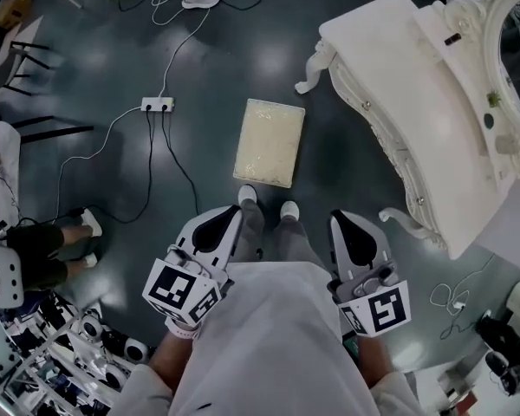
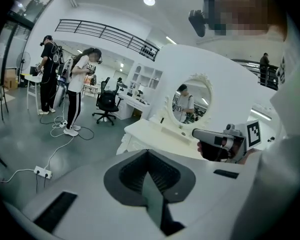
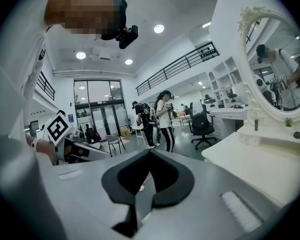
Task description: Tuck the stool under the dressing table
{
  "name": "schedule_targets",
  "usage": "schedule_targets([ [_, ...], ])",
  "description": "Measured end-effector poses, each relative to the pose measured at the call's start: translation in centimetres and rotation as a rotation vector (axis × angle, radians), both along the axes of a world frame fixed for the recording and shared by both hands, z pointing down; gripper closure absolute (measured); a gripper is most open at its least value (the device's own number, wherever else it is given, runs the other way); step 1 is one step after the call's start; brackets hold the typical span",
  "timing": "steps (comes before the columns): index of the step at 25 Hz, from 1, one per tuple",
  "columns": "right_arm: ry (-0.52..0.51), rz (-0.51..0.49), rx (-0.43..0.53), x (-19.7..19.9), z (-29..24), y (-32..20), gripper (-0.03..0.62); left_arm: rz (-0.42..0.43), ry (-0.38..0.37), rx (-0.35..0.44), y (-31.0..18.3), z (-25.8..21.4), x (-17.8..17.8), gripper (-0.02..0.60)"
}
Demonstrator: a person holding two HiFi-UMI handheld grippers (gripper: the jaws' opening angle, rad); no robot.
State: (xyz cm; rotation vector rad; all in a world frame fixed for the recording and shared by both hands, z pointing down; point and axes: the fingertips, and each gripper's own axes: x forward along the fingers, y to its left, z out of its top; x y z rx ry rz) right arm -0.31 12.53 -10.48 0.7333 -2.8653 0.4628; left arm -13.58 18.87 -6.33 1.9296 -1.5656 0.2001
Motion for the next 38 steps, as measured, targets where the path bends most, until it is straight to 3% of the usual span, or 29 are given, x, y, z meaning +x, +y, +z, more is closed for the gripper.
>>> schedule_targets([
  [12,0.056,0.023,-0.047,-3.3,4.3,-2.1,0.583,0.007,0.038,-0.103,-3.0,6.4,-3.9,0.574],
  [18,0.092,-0.026,-0.045,-3.9,7.6,-2.7,0.583,0.057,0.036,-0.19,-3.7,11.7,-3.4,0.571],
  [24,0.121,-0.012,-0.108,-3.4,11.3,-3.3,0.583,0.038,0.03,-0.248,-4.0,16.3,-4.0,0.566],
  [28,0.111,-0.018,-0.13,-4.3,13.2,-3.6,0.583,0.054,0.038,-0.262,-4.5,19.0,-4.1,0.529],
  [33,0.139,-0.034,-0.189,-4.6,17.1,-3.3,0.583,0.059,0.041,-0.292,-5.3,22.7,-4.3,0.528],
  [38,0.157,-0.039,-0.188,-5.1,19.1,-3.4,0.583,0.059,0.055,-0.299,-6.1,25.5,-4.7,0.51],
])
